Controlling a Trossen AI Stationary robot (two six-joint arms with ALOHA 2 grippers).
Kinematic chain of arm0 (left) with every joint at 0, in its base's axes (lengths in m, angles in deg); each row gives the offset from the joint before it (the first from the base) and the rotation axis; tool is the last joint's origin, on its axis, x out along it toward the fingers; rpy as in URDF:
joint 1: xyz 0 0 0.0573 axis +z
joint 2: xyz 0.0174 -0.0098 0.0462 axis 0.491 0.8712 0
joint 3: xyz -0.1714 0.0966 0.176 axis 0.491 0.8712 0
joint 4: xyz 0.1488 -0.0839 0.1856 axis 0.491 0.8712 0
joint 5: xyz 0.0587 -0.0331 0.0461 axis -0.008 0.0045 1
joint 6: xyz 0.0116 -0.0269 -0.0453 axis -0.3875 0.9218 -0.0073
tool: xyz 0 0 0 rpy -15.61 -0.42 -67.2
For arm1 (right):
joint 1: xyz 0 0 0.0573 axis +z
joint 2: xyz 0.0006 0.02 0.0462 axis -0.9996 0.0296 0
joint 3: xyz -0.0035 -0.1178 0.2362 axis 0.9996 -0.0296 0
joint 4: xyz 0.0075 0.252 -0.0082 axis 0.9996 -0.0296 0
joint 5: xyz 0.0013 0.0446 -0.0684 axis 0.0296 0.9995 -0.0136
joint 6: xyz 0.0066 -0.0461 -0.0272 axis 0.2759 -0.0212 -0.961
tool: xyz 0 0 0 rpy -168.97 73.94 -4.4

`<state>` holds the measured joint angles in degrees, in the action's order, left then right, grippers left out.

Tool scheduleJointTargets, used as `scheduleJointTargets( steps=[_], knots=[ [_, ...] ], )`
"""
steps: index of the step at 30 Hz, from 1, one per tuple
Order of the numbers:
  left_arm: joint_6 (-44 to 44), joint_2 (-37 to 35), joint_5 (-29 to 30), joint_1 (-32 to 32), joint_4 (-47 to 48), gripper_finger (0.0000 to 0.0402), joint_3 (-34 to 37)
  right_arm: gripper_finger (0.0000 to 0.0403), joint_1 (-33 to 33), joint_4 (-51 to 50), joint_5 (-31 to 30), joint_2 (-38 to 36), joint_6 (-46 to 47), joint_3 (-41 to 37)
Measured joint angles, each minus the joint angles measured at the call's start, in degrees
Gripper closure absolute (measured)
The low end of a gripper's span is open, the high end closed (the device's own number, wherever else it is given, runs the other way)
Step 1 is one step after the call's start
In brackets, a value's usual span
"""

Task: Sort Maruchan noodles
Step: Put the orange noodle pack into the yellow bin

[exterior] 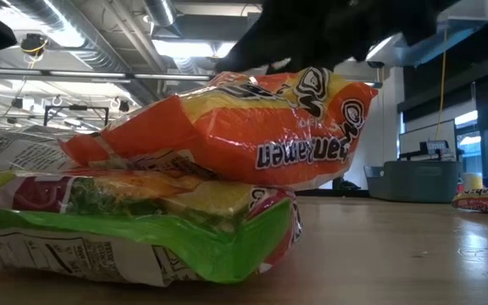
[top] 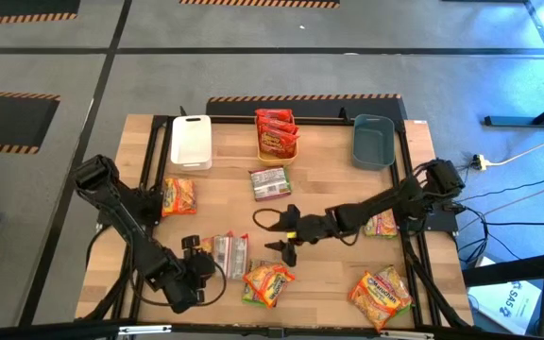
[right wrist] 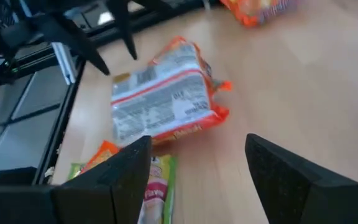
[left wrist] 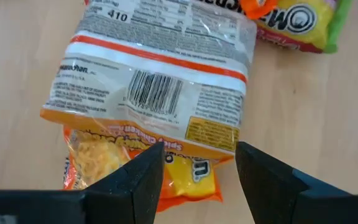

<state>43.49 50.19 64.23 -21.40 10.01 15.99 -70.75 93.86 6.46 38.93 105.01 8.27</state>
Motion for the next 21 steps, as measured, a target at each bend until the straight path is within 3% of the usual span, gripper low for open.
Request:
scheduleJointTargets(
  steps=[9, 17, 21],
  knots=[
    [0.21, 1.92, -0.17, -0.26, -0.28, 0.0209, 0.00, 0.0157, -1.85, 7.09, 5.19, 6.50, 6.15, -0.04],
    [-1.28, 1.92, 1.78, -0.24, -0.28, 0.0191, 0.00, 0.0156, -2.73, 7.52, 4.54, 6.60, 8.45, -0.02],
    [-1.49, 1.92, 2.00, -0.24, -0.28, 0.0172, 0.00, 0.0133, -3.05, 7.77, 4.70, 7.26, 10.36, 0.02]
  ],
)
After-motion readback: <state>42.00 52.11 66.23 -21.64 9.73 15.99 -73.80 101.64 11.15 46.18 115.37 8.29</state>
